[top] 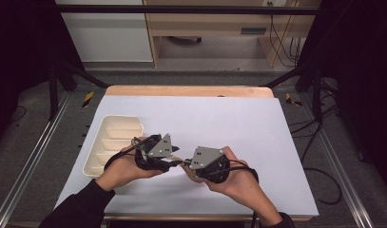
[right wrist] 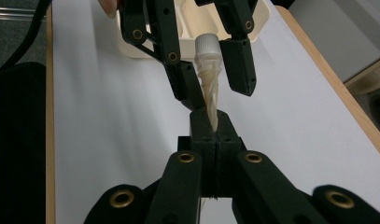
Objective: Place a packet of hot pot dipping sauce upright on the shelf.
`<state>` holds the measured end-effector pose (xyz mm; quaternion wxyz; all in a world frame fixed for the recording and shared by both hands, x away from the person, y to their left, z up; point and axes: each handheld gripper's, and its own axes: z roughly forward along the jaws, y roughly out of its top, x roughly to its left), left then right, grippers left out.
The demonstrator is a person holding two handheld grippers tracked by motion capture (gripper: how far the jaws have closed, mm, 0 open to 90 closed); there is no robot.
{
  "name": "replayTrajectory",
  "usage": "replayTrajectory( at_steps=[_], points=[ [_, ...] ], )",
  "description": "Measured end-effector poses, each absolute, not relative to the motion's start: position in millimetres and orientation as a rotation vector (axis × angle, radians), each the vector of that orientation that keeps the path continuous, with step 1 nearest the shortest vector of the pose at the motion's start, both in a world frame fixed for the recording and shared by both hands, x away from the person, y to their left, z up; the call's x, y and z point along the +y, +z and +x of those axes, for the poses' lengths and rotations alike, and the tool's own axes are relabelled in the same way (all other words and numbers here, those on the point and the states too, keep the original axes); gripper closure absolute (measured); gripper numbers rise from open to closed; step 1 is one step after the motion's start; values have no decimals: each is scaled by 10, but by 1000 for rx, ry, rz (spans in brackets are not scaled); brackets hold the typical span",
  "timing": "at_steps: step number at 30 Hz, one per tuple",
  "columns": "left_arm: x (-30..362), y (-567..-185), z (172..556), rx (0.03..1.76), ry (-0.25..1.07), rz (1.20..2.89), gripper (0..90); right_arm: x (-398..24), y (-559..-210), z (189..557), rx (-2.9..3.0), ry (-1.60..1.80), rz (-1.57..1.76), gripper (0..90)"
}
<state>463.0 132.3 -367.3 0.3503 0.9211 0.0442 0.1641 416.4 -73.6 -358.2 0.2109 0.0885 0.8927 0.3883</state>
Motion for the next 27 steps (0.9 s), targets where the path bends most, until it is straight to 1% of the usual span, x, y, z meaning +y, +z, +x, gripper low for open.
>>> replayTrajectory(
  at_steps=[10,14,17,19,20,22,24,26,27],
  points=[
    [1281,-3685,4616,96,406,2415,686,-740,-3585,4158,2481,1081,247,900],
    [1278,-3678,4598,91,408,2427,711,-745,-3582,4155,2482,1080,248,893],
    [1279,-3677,4587,86,411,2430,716,-752,-3588,4156,2478,1088,256,871],
    [1279,-3677,4585,87,408,2430,718,-761,-3595,4162,2473,1096,264,834],
    [1279,-3676,4584,87,408,2431,718,-770,-3604,4169,2463,1099,280,753],
    [1278,-3672,4581,79,410,2436,719,-776,-3616,4178,2453,1100,309,644],
    [1276,-3671,4578,72,411,2438,719,-797,-3634,4181,2443,1094,332,584],
    [1275,-3672,4577,70,412,2437,719,-824,-3649,4178,2441,1087,354,499],
    [1277,-3672,4578,70,410,2437,719,-840,-3659,4176,2441,1084,364,475]
  ],
)
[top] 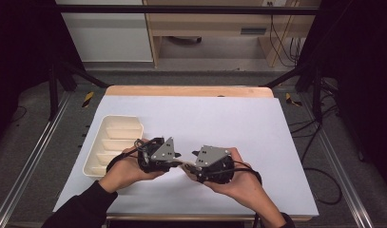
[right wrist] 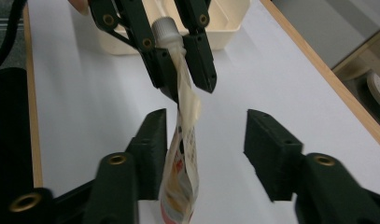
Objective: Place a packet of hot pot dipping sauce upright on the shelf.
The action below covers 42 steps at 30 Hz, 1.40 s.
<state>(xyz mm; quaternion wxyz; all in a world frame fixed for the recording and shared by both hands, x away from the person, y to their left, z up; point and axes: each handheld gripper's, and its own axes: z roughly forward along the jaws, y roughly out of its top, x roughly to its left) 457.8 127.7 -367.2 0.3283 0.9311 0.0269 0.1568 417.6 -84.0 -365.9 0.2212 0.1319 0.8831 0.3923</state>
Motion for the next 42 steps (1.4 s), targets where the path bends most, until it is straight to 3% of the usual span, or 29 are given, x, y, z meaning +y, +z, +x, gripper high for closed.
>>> replayTrajectory(
  at_steps=[5,16,42],
  points=[
    [1288,-3678,4576,80,403,2434,719,-965,-3733,4166,2406,1031,448,355],
    [1271,-3670,4575,77,401,2440,719,-1195,-3890,4193,2360,969,627,178],
    [1273,-3662,4581,103,386,2453,715,-1786,-4372,4225,2239,778,1068,97]
  ],
)
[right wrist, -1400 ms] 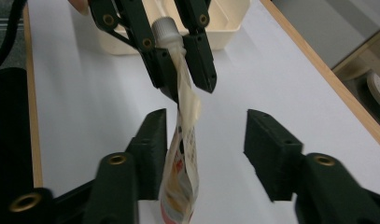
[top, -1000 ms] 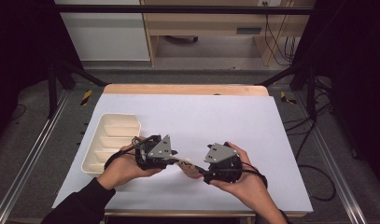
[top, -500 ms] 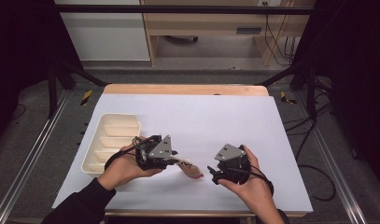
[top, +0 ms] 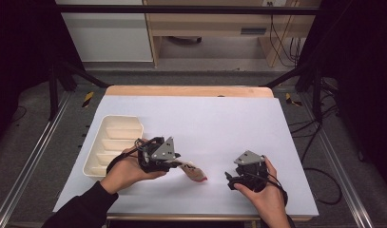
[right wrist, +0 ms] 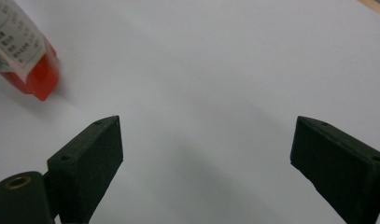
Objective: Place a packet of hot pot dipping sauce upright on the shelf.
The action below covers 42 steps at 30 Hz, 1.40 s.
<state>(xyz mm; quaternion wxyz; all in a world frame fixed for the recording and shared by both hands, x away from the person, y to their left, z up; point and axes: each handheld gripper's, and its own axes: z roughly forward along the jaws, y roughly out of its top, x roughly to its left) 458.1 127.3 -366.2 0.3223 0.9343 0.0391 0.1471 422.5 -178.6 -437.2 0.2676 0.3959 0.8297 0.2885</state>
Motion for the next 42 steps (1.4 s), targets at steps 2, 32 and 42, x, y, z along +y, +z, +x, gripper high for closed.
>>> replayTrajectory(
  at_steps=[2,32,42],
  points=[
    [1268,-3658,4588,110,382,2456,715,-1850,-4377,4218,2218,783,1089,95],
    [668,-3297,4685,-52,346,2699,727,-2026,-4487,4142,2122,776,1188,126],
    [861,-3124,4638,-74,366,2744,727,-1988,-4505,4131,2107,705,1138,135]
  ],
)
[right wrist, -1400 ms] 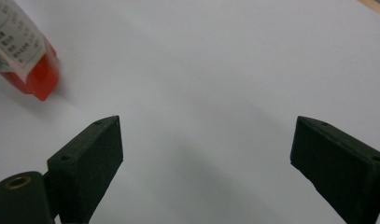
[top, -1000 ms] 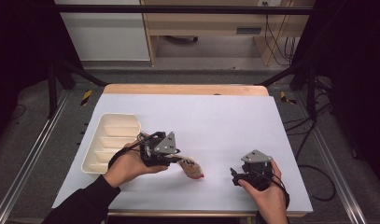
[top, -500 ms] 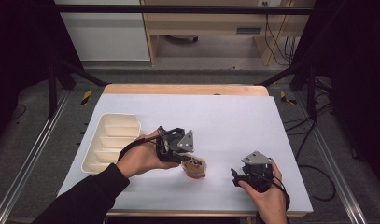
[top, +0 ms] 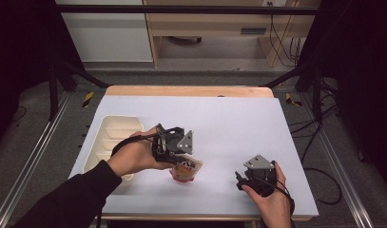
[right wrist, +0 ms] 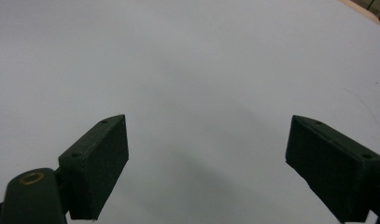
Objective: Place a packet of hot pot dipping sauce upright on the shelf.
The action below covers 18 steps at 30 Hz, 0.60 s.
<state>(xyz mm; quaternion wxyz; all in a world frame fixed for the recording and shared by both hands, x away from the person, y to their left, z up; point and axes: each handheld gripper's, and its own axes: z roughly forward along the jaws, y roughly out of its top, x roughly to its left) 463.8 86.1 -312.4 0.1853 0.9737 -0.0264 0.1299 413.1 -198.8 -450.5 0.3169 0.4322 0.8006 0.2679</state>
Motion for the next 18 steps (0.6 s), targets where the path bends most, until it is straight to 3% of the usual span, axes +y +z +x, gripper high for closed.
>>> replayTrajectory(
  at_steps=[18],
  points=[
    [1196,-2696,4661,-26,461,2726,727,-1959,-4520,4158,2094,706,1128,120]
  ],
)
